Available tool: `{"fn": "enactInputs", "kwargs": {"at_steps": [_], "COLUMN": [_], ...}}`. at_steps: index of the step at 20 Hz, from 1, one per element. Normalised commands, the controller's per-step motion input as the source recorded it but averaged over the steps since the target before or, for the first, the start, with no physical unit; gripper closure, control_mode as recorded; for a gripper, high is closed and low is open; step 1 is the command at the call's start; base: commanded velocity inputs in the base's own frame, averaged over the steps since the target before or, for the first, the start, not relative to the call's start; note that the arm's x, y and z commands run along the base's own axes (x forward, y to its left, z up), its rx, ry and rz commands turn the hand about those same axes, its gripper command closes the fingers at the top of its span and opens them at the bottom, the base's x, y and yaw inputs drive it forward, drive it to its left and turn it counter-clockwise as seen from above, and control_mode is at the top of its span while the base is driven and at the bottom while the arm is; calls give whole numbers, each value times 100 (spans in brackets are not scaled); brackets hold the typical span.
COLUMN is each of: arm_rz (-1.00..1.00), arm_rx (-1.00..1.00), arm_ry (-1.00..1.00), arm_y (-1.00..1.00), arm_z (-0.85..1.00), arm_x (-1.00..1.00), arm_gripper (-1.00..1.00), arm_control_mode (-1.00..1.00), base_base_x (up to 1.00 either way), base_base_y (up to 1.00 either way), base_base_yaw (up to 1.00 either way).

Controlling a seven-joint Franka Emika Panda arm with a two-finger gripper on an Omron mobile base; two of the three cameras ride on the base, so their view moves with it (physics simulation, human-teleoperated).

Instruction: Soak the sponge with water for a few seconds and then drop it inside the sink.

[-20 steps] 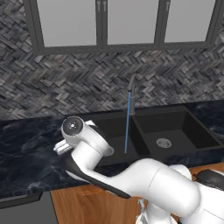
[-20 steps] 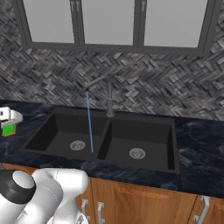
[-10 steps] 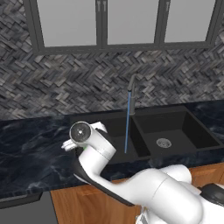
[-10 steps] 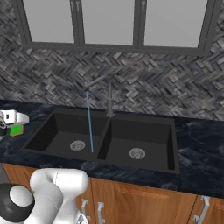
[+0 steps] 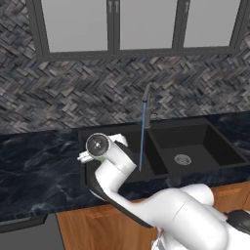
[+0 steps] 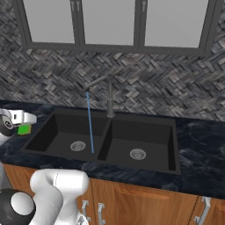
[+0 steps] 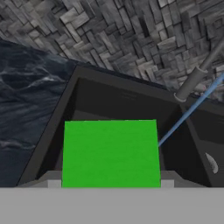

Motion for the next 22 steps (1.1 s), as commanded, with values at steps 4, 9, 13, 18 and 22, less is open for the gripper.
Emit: {"fn": "enactInputs", "kwargs": {"at_steps": [4, 9, 13, 18, 22], "arm_rz": [0, 0, 0, -2, -6], "arm_rx": [0, 0, 0, 0, 0], "arm_ry": [0, 0, 0, 0, -4], "arm_y": [-10, -9, -7, -10, -29], "arm_z": [0, 0, 0, 0, 0], "arm_x": [39, 41, 21, 0, 6], "arm_gripper": [100, 100, 100, 100, 100], "arm_control_mode": [-100, -100, -100, -100, -100], "base_base_x": [0, 0, 0, 0, 0], "base_base_y": [0, 0, 0, 0, 0], "base_base_yaw": [0, 0, 0, 0, 0]}}
